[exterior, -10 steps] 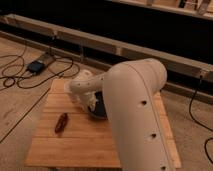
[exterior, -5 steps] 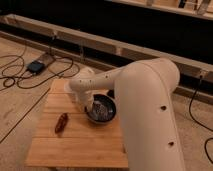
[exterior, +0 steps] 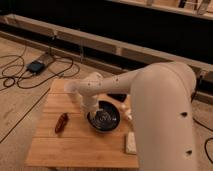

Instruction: Drag the ceramic bowl in a circle

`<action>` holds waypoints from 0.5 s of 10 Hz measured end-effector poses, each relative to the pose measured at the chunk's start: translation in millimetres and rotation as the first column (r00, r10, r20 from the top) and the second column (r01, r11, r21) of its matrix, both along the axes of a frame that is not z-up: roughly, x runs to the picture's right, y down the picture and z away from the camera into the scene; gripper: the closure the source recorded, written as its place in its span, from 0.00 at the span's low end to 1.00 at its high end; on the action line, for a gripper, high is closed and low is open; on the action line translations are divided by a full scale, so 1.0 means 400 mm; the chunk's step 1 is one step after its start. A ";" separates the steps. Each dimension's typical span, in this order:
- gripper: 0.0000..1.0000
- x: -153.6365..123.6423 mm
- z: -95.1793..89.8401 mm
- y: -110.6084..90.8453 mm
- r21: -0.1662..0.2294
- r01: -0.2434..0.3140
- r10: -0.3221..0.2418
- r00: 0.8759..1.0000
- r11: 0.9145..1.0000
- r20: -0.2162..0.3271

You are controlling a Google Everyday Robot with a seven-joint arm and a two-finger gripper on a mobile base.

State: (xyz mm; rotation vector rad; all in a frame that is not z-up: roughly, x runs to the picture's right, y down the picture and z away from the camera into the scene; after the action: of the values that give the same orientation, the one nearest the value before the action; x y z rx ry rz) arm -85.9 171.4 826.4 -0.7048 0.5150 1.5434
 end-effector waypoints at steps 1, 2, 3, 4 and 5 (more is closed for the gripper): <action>0.83 0.030 0.004 0.011 -0.007 -0.016 0.016 0.999 1.000 -0.030; 0.83 0.066 0.014 0.014 -0.005 -0.028 0.028 0.997 1.000 -0.065; 0.83 0.096 0.023 0.010 0.002 -0.033 0.033 0.995 0.999 -0.093; 0.83 0.130 0.035 0.002 0.013 -0.035 0.036 0.992 0.999 -0.122; 0.83 0.162 0.053 -0.019 0.034 -0.031 0.036 0.989 0.999 -0.147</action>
State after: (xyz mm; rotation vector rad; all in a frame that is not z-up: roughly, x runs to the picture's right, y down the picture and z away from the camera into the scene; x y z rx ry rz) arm -21.1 163.7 847.7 -0.5807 0.5902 1.6394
